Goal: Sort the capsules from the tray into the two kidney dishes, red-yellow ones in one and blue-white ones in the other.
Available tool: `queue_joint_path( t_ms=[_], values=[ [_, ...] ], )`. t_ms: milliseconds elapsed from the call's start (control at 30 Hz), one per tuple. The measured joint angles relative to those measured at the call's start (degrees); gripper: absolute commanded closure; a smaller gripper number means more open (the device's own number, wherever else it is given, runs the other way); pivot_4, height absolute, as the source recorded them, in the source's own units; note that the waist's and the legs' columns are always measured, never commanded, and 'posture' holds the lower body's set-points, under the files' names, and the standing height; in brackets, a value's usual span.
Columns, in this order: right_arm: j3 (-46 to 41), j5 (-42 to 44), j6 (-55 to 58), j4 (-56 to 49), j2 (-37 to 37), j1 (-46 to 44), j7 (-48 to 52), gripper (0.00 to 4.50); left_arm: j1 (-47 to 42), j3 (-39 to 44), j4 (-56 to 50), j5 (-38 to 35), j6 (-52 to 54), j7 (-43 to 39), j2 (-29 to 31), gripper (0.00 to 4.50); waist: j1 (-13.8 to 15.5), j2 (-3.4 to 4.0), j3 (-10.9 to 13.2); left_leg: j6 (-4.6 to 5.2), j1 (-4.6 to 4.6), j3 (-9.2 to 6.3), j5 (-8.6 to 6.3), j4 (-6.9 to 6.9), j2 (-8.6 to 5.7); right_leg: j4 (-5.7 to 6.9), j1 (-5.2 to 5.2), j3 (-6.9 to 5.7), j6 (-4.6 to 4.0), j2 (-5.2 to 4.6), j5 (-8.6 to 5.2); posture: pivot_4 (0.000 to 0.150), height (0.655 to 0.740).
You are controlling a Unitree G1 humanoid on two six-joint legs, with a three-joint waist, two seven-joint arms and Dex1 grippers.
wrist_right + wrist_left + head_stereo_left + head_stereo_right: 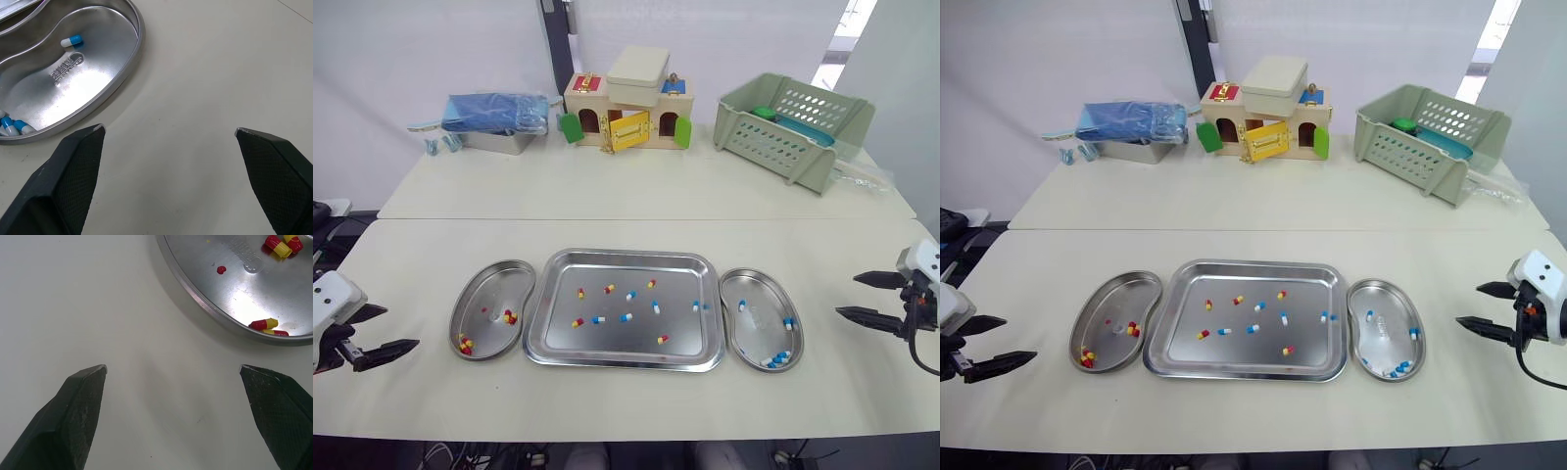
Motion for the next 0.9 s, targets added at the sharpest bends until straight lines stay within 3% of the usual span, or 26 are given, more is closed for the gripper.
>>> queue_joint_path(
  t_ms=[900],
  values=[
    [-0.1,0.0,-0.1,0.0,1.2,0.3,-0.2,0.01,-2.1,-1.2,2.4,0.1,-0.4,-0.3,0.0,0.00,0.1,0.00,0.0,0.00,0.00,0.07,0.00,0.00,0.03,0.04,-0.06,0.06,0.00,0.02,0.00,0.150,0.7400]
  ],
)
